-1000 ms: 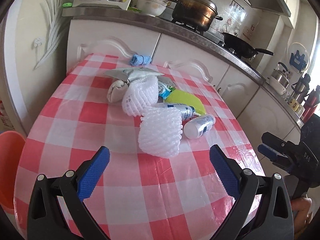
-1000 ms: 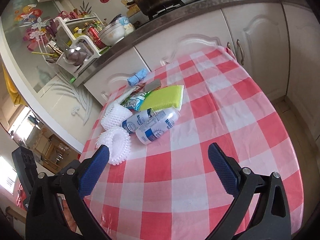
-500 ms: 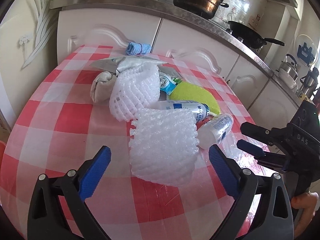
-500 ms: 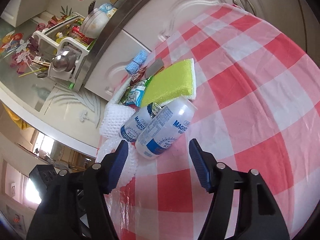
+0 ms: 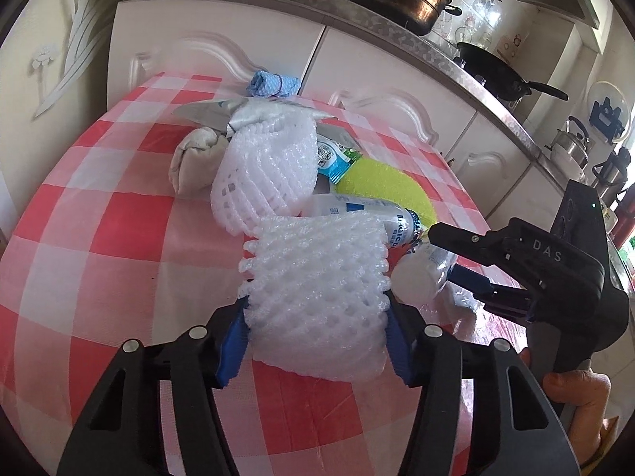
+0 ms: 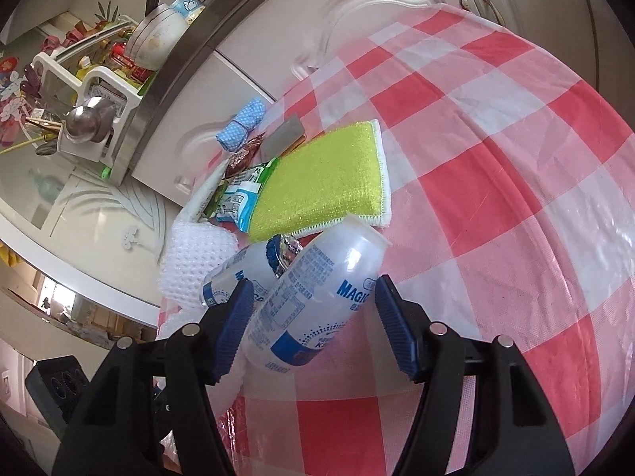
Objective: Collect trash
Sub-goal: 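Grasp the white foam net with the left tool while the right tool grasps a white bottle, then carry the foam net and bottle with both tools over the orange bucket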
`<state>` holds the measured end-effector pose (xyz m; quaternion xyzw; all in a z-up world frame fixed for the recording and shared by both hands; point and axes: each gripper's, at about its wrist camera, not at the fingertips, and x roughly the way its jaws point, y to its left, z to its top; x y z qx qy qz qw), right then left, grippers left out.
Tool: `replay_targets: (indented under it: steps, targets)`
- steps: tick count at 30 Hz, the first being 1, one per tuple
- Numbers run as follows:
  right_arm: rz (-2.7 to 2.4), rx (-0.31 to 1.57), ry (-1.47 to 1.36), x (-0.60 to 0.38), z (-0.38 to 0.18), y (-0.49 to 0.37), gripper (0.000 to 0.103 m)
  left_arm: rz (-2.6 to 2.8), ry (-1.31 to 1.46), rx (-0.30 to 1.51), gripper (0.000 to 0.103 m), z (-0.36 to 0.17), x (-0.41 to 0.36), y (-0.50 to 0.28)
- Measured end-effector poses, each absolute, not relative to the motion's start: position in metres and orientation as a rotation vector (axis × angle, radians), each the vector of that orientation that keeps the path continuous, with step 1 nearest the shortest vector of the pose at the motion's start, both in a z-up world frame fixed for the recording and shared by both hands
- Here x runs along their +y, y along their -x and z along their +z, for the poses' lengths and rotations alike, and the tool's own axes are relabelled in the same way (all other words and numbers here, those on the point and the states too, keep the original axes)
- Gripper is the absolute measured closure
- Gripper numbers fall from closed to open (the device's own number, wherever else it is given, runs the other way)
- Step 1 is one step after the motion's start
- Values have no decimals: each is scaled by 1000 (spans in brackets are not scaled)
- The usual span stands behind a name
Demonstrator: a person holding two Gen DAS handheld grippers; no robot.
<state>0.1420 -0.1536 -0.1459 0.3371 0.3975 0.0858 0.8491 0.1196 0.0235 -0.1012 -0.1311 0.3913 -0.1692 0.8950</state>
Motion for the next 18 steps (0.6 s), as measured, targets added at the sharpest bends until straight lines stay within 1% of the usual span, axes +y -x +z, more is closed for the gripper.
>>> replay_targets:
  steps: [3,4,5,9,13,18]
  targets:
    - [172,828,-667,-149,-145,-145,39,-359,280,806,46,-97,25,-115]
    - [167,827,-653,-148,-144,-145,43,-360,280,803,46,-96,26,-113]
    - [171,829,-647,-147,-144,-146,45,-360,281,798,46,-94,27,-111]
    - [194,823,-632,-145,-145,-143,48,-352,278,787,46,-88,32,-103]
    - [195,811,-601,-143,-143,-134,54,-313,260,783,46,-85,41,-97]
    - [218,800,-597,-143,-139,-122,56,-274,254,765,46,-80,55,-89]
